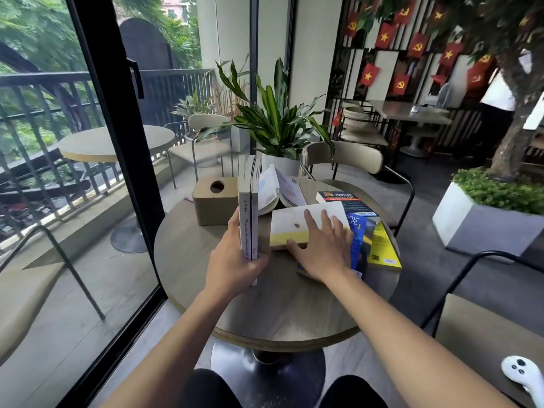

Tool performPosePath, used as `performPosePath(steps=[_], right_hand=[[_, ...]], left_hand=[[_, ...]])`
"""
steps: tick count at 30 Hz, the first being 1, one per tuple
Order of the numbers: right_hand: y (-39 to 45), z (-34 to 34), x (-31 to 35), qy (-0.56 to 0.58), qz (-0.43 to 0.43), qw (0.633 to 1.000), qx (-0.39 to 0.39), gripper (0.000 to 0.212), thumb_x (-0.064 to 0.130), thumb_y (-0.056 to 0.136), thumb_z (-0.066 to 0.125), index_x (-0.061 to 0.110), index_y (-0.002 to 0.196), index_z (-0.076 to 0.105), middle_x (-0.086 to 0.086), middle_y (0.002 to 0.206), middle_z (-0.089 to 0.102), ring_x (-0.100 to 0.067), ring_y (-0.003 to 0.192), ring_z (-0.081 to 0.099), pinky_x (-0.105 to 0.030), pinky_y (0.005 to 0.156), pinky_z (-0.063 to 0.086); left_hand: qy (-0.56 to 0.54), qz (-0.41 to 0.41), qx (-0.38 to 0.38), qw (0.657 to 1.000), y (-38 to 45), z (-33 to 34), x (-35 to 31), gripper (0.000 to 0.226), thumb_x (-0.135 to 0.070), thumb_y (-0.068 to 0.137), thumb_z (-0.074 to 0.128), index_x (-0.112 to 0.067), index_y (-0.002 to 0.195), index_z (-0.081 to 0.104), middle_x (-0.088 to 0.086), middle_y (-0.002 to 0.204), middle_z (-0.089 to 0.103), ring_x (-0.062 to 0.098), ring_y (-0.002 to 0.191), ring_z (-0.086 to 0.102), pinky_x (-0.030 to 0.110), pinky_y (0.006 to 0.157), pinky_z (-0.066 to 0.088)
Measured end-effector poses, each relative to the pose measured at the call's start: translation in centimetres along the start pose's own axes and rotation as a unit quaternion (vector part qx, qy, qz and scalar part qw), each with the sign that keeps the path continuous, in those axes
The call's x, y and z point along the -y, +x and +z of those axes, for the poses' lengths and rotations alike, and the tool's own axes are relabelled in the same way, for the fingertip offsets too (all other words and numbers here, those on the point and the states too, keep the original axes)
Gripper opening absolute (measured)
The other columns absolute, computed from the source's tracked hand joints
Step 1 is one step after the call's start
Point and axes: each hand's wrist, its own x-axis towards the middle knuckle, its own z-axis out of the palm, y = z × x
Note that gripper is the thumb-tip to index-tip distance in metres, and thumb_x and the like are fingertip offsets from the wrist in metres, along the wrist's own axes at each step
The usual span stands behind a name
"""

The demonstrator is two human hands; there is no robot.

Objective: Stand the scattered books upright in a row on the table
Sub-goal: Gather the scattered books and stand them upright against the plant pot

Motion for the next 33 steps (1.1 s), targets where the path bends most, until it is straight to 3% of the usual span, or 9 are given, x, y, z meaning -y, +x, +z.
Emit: performPosePath(steps=[6, 10, 13, 17, 21, 24, 29, 33], right_hand=[[1.5, -0.4, -1.5, -0.018, 0.120, 0.992, 0.020, 0.093, 0.079, 0.075, 0.050, 0.028, 0.149, 0.027, -0.016, 0.153, 0.030, -0.039, 0.138, 0.026, -0.054, 0.107, 0.023], [1.9, -1.0, -1.4, 0.001, 0.164, 0.986, 0.035, 0.102, 0.082, 0.065, 0.060, 0.019, 0.142, 0.035, -0.019, 0.144, 0.043, -0.040, 0.135, 0.031, -0.053, 0.105, 0.028], [2.4, -1.8, -0.9, 0.031, 0.211, 0.976, 0.043, 0.118, 0.076, 0.057, 0.073, 0.009, 0.144, 0.029, -0.022, 0.145, 0.041, -0.040, 0.136, 0.032, -0.055, 0.106, 0.029], [3.2, -2.5, -0.3, 0.065, 0.286, 0.954, 0.068, 0.127, 0.070, 0.047, 0.083, 0.000, 0.140, 0.032, -0.021, 0.143, 0.042, -0.037, 0.134, 0.036, -0.048, 0.106, 0.032], [3.0, -3.0, -0.6, 0.141, 0.320, 0.933, 0.079, 0.116, 0.063, 0.048, 0.087, 0.003, 0.137, 0.040, -0.019, 0.143, 0.045, -0.034, 0.132, 0.041, -0.043, 0.101, 0.039], [2.3, -2.8, -0.7, 0.240, 0.308, 0.921, -0.005, 0.097, 0.048, 0.059, 0.088, 0.004, 0.132, 0.042, -0.019, 0.140, 0.047, -0.037, 0.127, 0.048, -0.044, 0.095, 0.046], [1.2, -4.3, 0.5, 0.385, 0.206, 0.890, -0.133, 0.046, 0.019, 0.084, 0.069, 0.006, 0.124, 0.050, -0.014, 0.124, 0.062, -0.034, 0.112, 0.059, -0.036, 0.081, 0.046], [1.0, -6.4, 1.9, 0.348, 0.119, 0.914, -0.172, 0.033, 0.019, 0.085, 0.062, 0.009, 0.116, 0.062, -0.008, 0.111, 0.070, -0.030, 0.100, 0.063, -0.026, 0.062, 0.040]], left_hand=[[0.000, 0.006, 0.001, 1.000, 0.2, 0.2, 0.1, 0.081, -0.022, 0.072, 0.073, -0.018, 0.144, 0.035, -0.010, 0.103, 0.050, 0.016, 0.081, 0.046, 0.029, 0.067, 0.037], [-0.006, 0.011, 0.001, 1.000, 0.2, 0.3, 0.2, 0.082, -0.024, 0.074, 0.073, -0.018, 0.145, 0.034, -0.006, 0.109, 0.054, 0.025, 0.092, 0.057, 0.030, 0.070, 0.039], [-0.010, 0.017, -0.001, 1.000, 0.1, 0.3, 0.1, 0.081, -0.024, 0.075, 0.074, -0.017, 0.146, 0.034, 0.002, 0.122, 0.060, 0.028, 0.099, 0.058, 0.030, 0.070, 0.037], [-0.008, 0.006, -0.005, 1.000, -0.1, 0.1, -0.3, 0.083, -0.026, 0.077, 0.074, -0.022, 0.149, 0.032, -0.002, 0.123, 0.060, 0.029, 0.102, 0.059, 0.030, 0.069, 0.033], [-0.001, -0.005, 0.004, 1.000, -0.1, 0.0, -0.4, 0.084, -0.024, 0.076, 0.074, -0.024, 0.148, 0.031, -0.014, 0.104, 0.049, 0.027, 0.097, 0.059, 0.030, 0.067, 0.034], [-0.007, -0.008, 0.007, 1.000, -0.2, -0.2, -0.5, 0.084, -0.022, 0.076, 0.072, -0.023, 0.148, 0.029, -0.011, 0.106, 0.055, 0.028, 0.097, 0.059, 0.031, 0.068, 0.036], [-0.016, -0.001, 0.020, 1.000, -0.3, -0.3, -0.2, 0.087, -0.022, 0.077, 0.071, -0.023, 0.151, 0.025, -0.001, 0.121, 0.061, 0.022, 0.091, 0.055, 0.030, 0.071, 0.038], [-0.017, 0.014, 0.024, 0.999, -0.3, -0.5, 0.2, 0.090, -0.028, 0.078, 0.073, -0.024, 0.153, 0.022, 0.000, 0.127, 0.062, 0.029, 0.106, 0.060, 0.029, 0.074, 0.040]])
